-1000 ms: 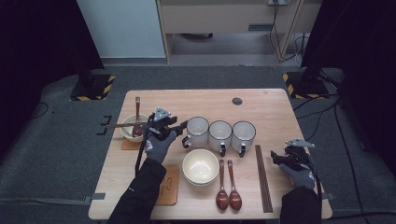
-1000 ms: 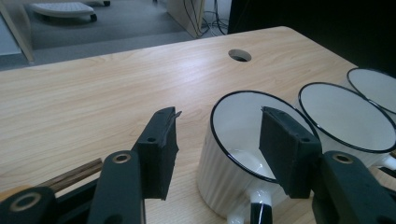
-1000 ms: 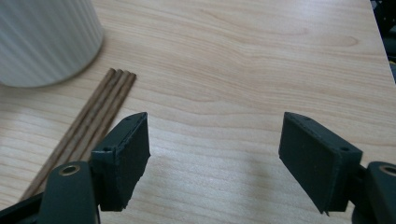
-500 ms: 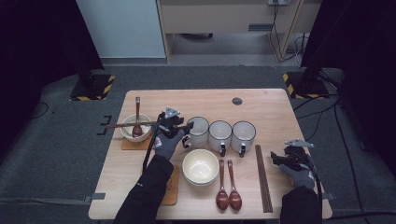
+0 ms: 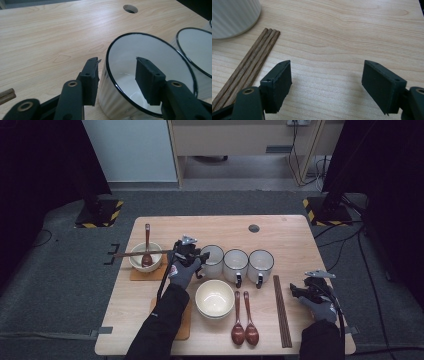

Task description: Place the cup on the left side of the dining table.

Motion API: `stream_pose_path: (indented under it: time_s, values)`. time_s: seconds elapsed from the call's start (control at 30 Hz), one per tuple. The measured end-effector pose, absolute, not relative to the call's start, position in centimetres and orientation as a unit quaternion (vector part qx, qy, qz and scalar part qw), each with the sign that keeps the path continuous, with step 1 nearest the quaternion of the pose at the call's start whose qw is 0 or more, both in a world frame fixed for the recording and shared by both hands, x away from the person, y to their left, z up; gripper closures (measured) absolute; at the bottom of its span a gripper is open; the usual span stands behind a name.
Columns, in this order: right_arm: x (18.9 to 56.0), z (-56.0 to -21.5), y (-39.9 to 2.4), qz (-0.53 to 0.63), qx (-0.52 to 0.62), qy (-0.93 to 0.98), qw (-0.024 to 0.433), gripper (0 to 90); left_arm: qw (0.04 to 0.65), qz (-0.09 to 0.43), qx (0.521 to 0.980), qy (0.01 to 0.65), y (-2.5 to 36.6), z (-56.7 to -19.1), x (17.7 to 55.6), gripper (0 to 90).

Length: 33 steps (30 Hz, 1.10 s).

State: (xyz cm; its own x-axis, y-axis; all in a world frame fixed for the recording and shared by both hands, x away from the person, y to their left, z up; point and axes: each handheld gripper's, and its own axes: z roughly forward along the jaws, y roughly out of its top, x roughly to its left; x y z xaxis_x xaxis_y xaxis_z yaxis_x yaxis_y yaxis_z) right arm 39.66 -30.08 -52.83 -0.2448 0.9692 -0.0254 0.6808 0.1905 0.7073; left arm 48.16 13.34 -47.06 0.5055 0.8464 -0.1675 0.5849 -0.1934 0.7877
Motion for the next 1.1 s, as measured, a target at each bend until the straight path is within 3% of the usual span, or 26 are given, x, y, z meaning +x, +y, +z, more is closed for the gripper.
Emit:
stream_pose_path:
  time_s: [0.33, 0.7, 1.1]
  values:
    - [39.7, -53.2, -30.2, 0.292, 0.57, 0.729, 0.242, 23.1, 0.407, 0.139, 0.762, 0.485, 13.2, -47.6, 48.7, 59.9]
    - [39.6, -53.4, -30.5, 0.301, 0.577, 0.721, 0.24, 20.9, 0.413, 0.117, 0.747, 0.508, 13.2, -48.1, 49.4, 61.9]
    - [39.6, -53.5, -30.5, 0.302, 0.577, 0.72, 0.24, 20.6, 0.42, 0.102, 0.738, 0.518, 14.3, -48.6, 49.3, 73.0]
